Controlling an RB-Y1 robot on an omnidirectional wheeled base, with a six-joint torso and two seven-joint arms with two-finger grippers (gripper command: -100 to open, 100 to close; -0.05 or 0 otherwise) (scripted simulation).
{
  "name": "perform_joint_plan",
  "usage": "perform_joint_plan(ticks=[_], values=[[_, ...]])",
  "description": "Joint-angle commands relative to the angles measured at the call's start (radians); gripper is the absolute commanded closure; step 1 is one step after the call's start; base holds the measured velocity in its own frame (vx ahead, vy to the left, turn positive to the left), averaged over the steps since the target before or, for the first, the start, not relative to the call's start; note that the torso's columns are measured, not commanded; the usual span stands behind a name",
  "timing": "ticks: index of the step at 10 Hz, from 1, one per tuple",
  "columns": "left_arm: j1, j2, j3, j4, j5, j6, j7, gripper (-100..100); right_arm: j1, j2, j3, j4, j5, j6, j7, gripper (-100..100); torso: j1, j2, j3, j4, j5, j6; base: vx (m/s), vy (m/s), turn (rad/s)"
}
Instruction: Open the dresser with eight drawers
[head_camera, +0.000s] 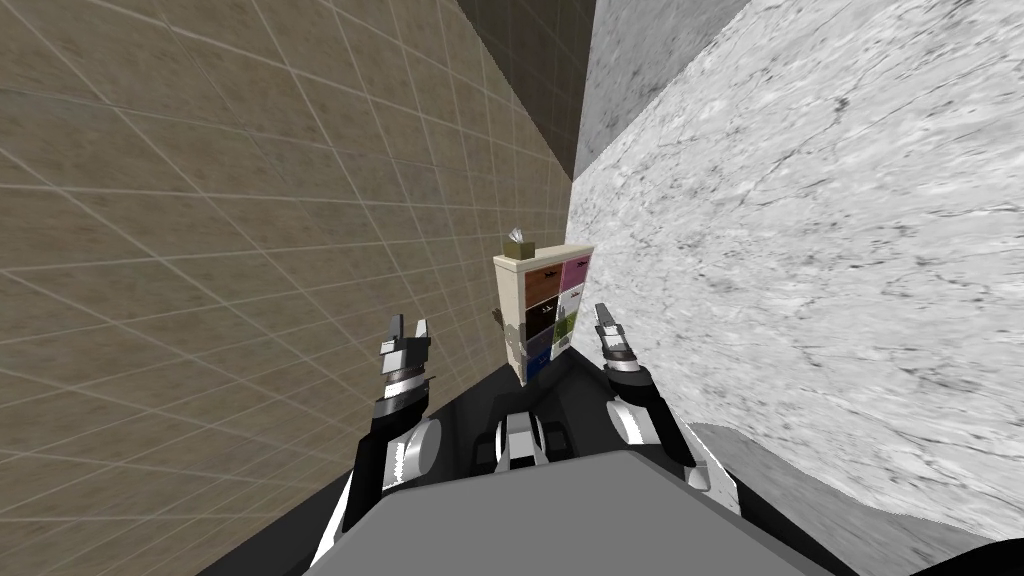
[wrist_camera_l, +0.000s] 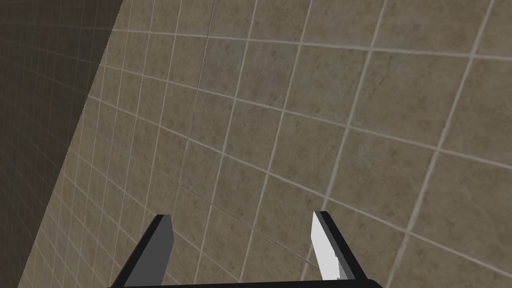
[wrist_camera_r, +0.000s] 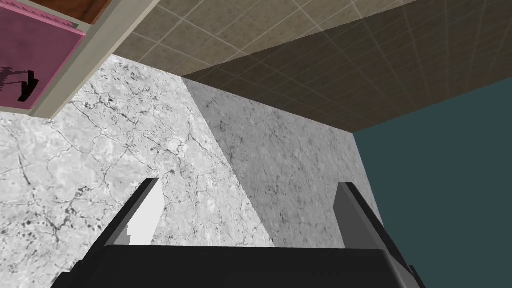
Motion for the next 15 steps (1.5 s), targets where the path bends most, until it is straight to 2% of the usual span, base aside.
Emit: perform_joint_plan(ticks=[1,3,4,6,7,9,10,12,13,15], values=[[0.000,0.000,0.000,0.000,0.000,0.000,0.000,0,-0.009,-0.010,-0.001,0.031,0.001,-0.012,0.071,-100,-0.001,0.001,0.001,0.000,0.000,0.000,0.030,0.037,0.019],[0.000,0.000,0.000,0.000,0.000,0.000,0.000,0,-0.009,-0.010,-0.001,0.031,0.001,-0.012,0.114,-100,0.000,0.000,0.000,0.000,0.000,0.000,0.029,0.028,0.003],[0.000,0.000,0.000,0.000,0.000,0.000,0.000,0,-0.019,-0.017,-0.001,0.059,0.002,-0.022,0.148,-100,-0.001,0.000,0.000,0.000,0.000,0.000,0.044,0.037,0.022],[0.000,0.000,0.000,0.000,0.000,0.000,0.000,0,-0.019,-0.017,-0.001,0.059,0.002,-0.022,0.198,-100,0.000,0.000,0.000,0.000,0.000,0.000,0.033,0.021,0.005],[0.000,0.000,0.000,0.000,0.000,0.000,0.000,0,-0.028,-0.023,-0.001,0.088,0.003,-0.032,0.229,-100,-0.001,0.001,0.001,0.000,0.000,0.000,0.049,0.027,0.023],[0.000,0.000,0.000,0.000,0.000,0.000,0.000,0,-0.028,-0.023,-0.001,0.088,0.003,-0.032,0.285,-100,0.000,0.000,0.000,0.000,0.000,0.000,0.031,0.024,0.008],[0.000,0.000,0.000,0.000,0.000,0.000,0.000,0,-0.037,-0.030,-0.001,0.117,0.005,-0.043,0.314,-100,-0.001,0.001,0.001,0.000,0.000,0.000,0.040,0.035,0.032],[0.000,0.000,0.000,0.000,0.000,0.000,0.000,0,-0.037,-0.030,-0.001,0.117,0.005,-0.043,0.371,-100,0.000,0.000,0.000,0.000,0.000,0.000,0.032,0.024,0.005],[0.000,0.000,0.000,0.000,0.000,0.000,0.000,0,-0.045,-0.036,-0.002,0.146,0.006,-0.054,0.399,-100,-0.001,0.001,0.001,0.000,0.000,0.000,0.033,0.025,0.037],[0.000,0.000,0.000,0.000,0.000,0.000,0.000,0,-0.045,-0.036,-0.002,0.146,0.006,-0.054,0.457,-100,-0.001,0.000,0.000,0.000,0.000,0.000,0.032,0.017,0.008]])
